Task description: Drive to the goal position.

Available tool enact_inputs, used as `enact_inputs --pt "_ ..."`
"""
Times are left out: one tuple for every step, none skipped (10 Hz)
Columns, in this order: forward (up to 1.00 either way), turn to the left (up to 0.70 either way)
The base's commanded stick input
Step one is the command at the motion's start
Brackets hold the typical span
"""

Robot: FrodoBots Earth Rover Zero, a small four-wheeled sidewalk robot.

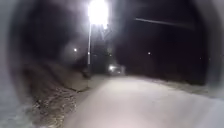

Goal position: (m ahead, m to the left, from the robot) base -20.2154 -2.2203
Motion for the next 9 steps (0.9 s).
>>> enact_inputs --pt "0.7 0.29" --pt "0.7 0.06" --pt "0.7 0.0" --pt "0.7 0.0" --pt "0.7 0.0" --pt "0.7 0.0" --pt "0.7 0.0" --pt "0.7 0.0" --pt "0.7 0.0"
